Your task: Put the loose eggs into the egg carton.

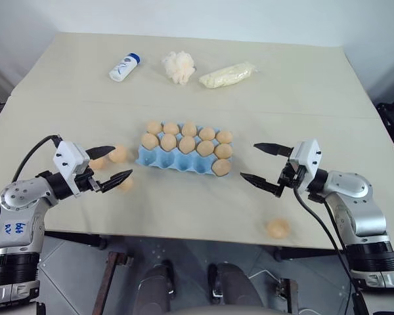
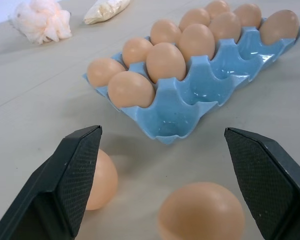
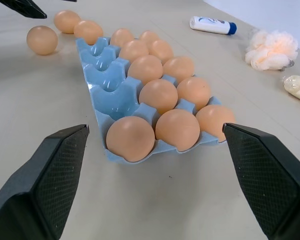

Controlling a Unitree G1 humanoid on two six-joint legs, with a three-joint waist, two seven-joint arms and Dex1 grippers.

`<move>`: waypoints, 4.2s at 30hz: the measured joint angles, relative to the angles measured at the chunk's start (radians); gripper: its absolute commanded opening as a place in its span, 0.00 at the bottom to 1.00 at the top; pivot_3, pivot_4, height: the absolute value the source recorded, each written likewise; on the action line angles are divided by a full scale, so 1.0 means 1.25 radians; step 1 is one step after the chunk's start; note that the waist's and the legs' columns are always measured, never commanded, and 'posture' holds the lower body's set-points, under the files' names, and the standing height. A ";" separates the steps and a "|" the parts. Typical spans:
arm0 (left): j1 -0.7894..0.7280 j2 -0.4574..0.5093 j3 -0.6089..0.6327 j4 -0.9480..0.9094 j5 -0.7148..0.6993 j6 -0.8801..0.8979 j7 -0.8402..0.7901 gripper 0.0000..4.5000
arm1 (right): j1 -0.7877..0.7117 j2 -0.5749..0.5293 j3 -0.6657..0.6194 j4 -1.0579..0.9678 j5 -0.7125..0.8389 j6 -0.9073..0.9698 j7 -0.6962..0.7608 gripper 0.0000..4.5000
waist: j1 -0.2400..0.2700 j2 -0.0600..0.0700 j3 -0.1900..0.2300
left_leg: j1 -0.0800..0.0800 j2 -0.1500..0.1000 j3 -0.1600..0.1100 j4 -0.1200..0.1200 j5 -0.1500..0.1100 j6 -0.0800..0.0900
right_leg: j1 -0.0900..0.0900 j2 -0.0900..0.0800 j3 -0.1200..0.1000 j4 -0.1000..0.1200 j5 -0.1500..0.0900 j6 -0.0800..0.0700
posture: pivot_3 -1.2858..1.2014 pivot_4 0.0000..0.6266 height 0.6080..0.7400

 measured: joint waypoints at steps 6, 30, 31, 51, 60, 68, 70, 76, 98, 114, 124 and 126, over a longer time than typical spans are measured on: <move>-0.014 -0.012 -0.010 -0.007 -0.031 0.006 -0.033 0.93 | 0.019 -0.002 -0.026 -0.018 0.012 0.003 -0.011 1.00 | 0.001 0.000 0.000 | 0.000 0.000 0.000 0.000 0.000 0.000 | 0.000 0.000 0.000 0.000 0.000 0.000 | 0.52 0.24 1.00; -0.058 -0.025 -0.230 0.005 0.048 -0.147 -0.236 0.93 | 0.380 -0.081 -0.113 -0.222 0.050 0.061 0.034 1.00 | 0.018 0.000 0.000 | 0.001 0.000 0.000 0.002 0.000 0.002 | 0.001 0.000 0.000 0.000 0.001 -0.001 | 0.52 0.24 1.00; -0.056 -0.025 -0.230 0.005 0.048 -0.147 -0.236 0.93 | 0.366 -0.081 -0.097 -0.209 0.040 0.057 0.037 1.00 | 0.019 0.000 0.000 | 0.000 0.000 0.000 0.002 0.000 0.002 | 0.001 0.000 0.000 0.000 0.001 -0.001 | 0.52 0.24 1.00; 0.000 0.001 -0.179 -0.026 0.046 -0.139 -0.185 0.94 | 0.189 0.003 0.022 -0.023 -0.032 -0.044 0.031 0.39 | 0.013 0.000 0.000 | 0.001 0.001 0.000 0.002 0.000 0.002 | 0.001 0.000 0.000 0.002 0.002 -0.001 | 0.52 0.24 1.00; 0.012 -0.004 -0.152 -0.022 0.042 -0.126 -0.155 0.94 | -0.055 0.130 0.146 -0.071 -0.051 0.087 -0.072 0.39 | 0.000 0.000 0.000 | 0.000 0.001 -0.001 0.002 0.001 0.001 | 0.000 0.000 0.000 0.002 0.002 -0.002 | 0.52 0.24 1.00; 0.048 -0.005 -0.138 -0.032 0.042 -0.123 -0.124 0.94 | -0.181 0.211 0.199 0.141 -0.159 0.061 -0.139 0.59 | -0.004 0.000 0.000 | 0.000 0.001 0.000 0.002 0.001 0.001 | 0.000 0.000 0.000 0.002 0.002 -0.002 | 0.52 0.24 1.00; 0.062 -0.005 -0.129 -0.034 0.042 -0.123 -0.114 0.94 | -0.181 0.219 0.198 0.161 -0.167 0.044 -0.151 0.74 | -0.004 0.000 0.000 | 0.000 0.001 0.000 0.002 0.001 0.001 | 0.000 0.000 -0.001 0.002 0.002 -0.002 | 0.52 0.24 1.00; 0.088 -0.009 -0.119 -0.044 0.042 -0.123 -0.091 0.94 | -0.145 0.217 0.190 0.102 -0.154 0.045 -0.149 0.99 | -0.003 0.000 0.000 | 0.000 0.001 0.000 0.002 0.001 0.001 | 0.000 0.000 -0.001 0.002 0.002 -0.002 | 0.52 0.24 1.00; 0.351 -0.016 0.204 -0.046 -0.065 -0.053 0.002 0.97 | 0.023 0.009 0.056 -0.033 0.023 -0.010 0.106 1.00 | -0.009 0.000 0.000 | 0.000 0.001 0.000 0.001 -0.002 -0.003 | 0.000 -0.002 -0.001 0.000 0.002 -0.003 | 0.52 0.24 1.00; 0.147 -0.113 0.010 0.038 0.014 -0.035 0.107 0.86 | 0.000 0.022 0.087 -0.039 0.002 -0.011 0.095 1.00 | -0.003 0.000 0.000 | 0.000 0.002 0.000 0.000 0.000 0.001 | 0.000 0.000 -0.002 -0.002 0.002 -0.003 | 0.52 0.24 1.00; 0.142 -0.114 0.005 0.000 -0.004 -0.026 0.082 0.54 | 0.030 0.023 0.086 -0.055 -0.004 -0.011 0.066 1.00 | 0.000 0.000 0.000 | 0.000 0.002 0.000 0.001 -0.002 -0.002 | 0.000 -0.001 -0.002 -0.001 0.003 -0.002 | 0.52 0.24 1.00; 0.110 -0.118 -0.009 -0.034 -0.016 -0.013 0.082 0.54 | 0.033 0.023 0.086 -0.059 -0.005 -0.011 0.060 1.00 | 0.003 0.000 0.000 | 0.000 0.002 0.000 0.001 -0.002 -0.002 | 0.001 -0.001 -0.002 -0.001 0.003 -0.002 | 0.52 0.24 1.00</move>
